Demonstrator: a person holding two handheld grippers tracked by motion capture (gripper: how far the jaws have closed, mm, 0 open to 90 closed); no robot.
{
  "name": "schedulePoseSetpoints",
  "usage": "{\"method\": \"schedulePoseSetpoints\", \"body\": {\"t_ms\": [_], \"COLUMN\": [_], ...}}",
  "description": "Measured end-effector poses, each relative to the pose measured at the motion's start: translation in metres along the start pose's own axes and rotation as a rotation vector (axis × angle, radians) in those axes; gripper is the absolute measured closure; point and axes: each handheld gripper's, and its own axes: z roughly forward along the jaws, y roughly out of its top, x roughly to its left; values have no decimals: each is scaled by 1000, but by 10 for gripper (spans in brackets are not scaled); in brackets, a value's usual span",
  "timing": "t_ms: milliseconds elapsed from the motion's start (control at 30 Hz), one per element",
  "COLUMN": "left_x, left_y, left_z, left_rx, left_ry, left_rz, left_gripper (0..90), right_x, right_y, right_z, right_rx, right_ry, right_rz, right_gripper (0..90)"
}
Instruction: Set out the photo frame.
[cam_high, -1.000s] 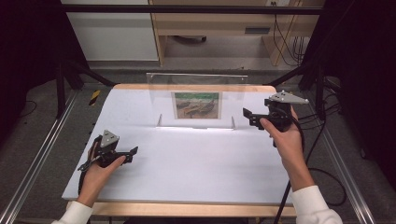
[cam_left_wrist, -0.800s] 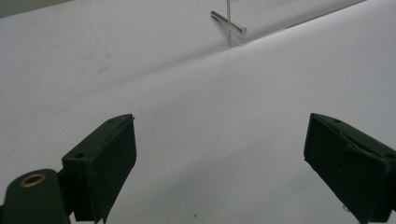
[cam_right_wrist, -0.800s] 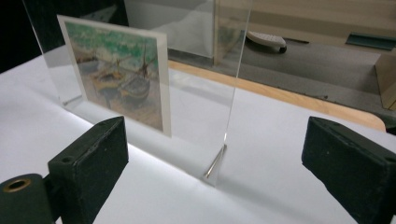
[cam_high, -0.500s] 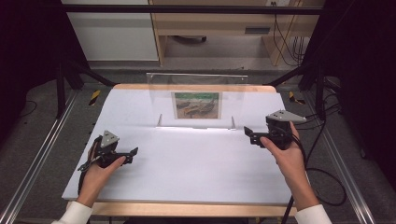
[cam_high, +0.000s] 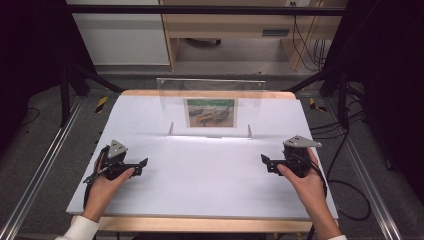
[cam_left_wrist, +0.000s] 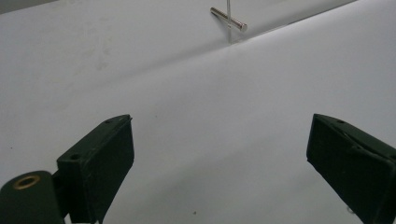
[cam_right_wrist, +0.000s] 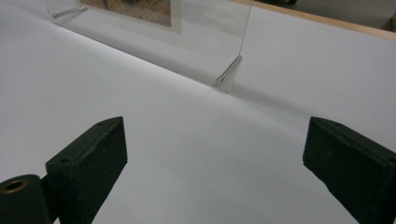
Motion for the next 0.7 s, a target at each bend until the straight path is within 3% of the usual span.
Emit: {"method": "schedulePoseSetpoints", "body": {"t_ms": [700], "left_x": [-2], "left_y": [-1], "left_z": [1], "left_rx": [13], "left_ry": [-6], "left_rz": [10], "left_gripper": [73], "right_x": [4], "right_y": [-37], "right_z": [10], "right_rx": [82], "right_ry": [13], "right_rz": [36], "right_gripper": [82]}}
